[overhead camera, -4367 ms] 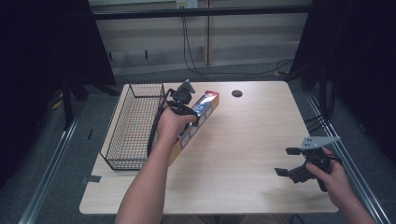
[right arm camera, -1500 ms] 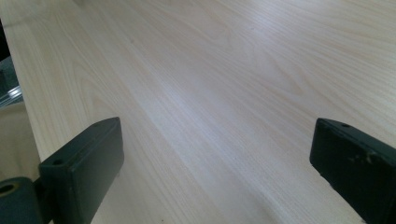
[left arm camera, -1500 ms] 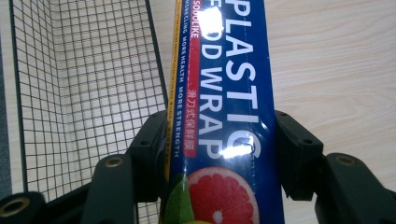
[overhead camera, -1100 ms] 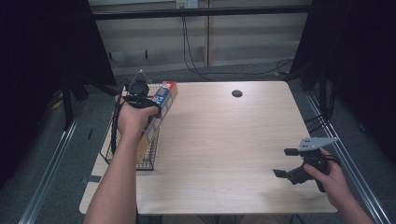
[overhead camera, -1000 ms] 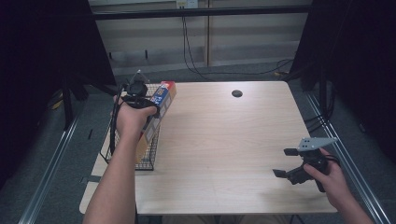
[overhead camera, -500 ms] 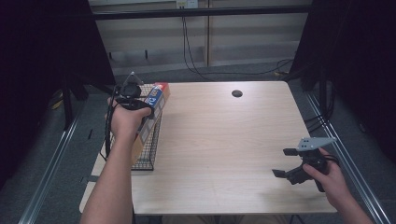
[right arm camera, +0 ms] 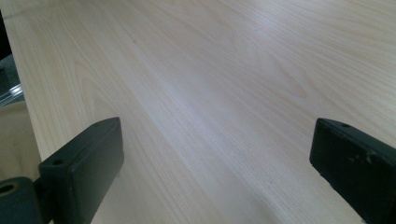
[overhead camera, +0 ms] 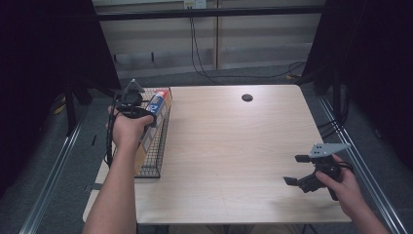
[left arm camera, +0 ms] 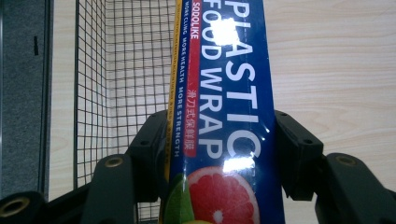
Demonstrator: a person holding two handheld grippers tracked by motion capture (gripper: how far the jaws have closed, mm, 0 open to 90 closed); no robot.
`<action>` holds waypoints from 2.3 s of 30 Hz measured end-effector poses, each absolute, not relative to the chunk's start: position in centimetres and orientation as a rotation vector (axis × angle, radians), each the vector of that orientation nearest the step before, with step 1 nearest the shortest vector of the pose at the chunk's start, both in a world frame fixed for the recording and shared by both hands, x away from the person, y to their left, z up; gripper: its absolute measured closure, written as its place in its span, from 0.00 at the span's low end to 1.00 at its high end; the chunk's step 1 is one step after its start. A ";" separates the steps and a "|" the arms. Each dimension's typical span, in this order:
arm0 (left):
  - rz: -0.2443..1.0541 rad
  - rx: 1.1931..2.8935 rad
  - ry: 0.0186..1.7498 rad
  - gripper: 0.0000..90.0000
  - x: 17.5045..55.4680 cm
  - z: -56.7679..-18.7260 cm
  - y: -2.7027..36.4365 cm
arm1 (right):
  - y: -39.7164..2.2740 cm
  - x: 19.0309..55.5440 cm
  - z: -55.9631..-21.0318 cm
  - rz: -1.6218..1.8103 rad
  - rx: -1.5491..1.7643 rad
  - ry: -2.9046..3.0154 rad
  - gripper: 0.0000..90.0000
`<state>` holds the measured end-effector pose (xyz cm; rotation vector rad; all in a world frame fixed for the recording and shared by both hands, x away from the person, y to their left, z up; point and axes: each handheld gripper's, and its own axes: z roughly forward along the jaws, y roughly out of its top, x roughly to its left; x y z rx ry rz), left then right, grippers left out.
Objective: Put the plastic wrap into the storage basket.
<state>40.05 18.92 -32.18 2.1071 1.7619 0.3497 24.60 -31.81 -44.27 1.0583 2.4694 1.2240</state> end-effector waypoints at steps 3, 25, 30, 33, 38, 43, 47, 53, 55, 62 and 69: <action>0.355 2.102 1.768 0.49 40.1 -32.4 19.2 | -31.8 24.6 -44.3 1.222 1.060 2.467 0.03; 0.373 2.052 1.830 0.49 40.2 -34.5 20.9 | -31.7 24.7 -44.6 1.210 1.050 2.486 0.03; 0.363 2.044 1.850 0.49 40.2 -35.3 21.2 | -31.7 24.7 -44.6 1.209 1.054 2.484 0.03; 0.357 2.044 1.861 0.49 40.3 -35.7 21.5 | -31.6 24.8 -44.6 1.204 1.057 2.484 0.03; 0.365 2.039 1.877 0.49 40.3 -36.2 22.0 | -31.6 24.8 -44.8 1.201 1.054 2.491 0.03; 0.368 2.015 1.891 0.49 40.3 -36.4 22.3 | -31.4 24.9 -44.8 1.197 1.053 2.495 0.03; 0.374 2.023 1.896 0.49 40.4 -36.7 22.3 | -31.4 24.9 -44.9 1.200 1.051 2.499 0.03; 0.365 2.014 1.913 0.49 40.8 -37.3 22.2 | -31.4 24.9 -44.9 1.196 1.049 2.500 0.03; 0.371 2.019 1.913 0.49 40.9 -37.5 22.3 | -31.4 24.9 -44.9 1.199 1.047 2.501 0.03; 0.373 1.999 1.930 0.48 41.5 -37.9 22.4 | -31.5 24.9 -44.9 1.196 1.051 2.496 0.03; 0.386 1.986 1.936 0.48 41.9 -38.1 22.4 | -31.6 25.0 -45.0 1.201 1.053 2.496 0.03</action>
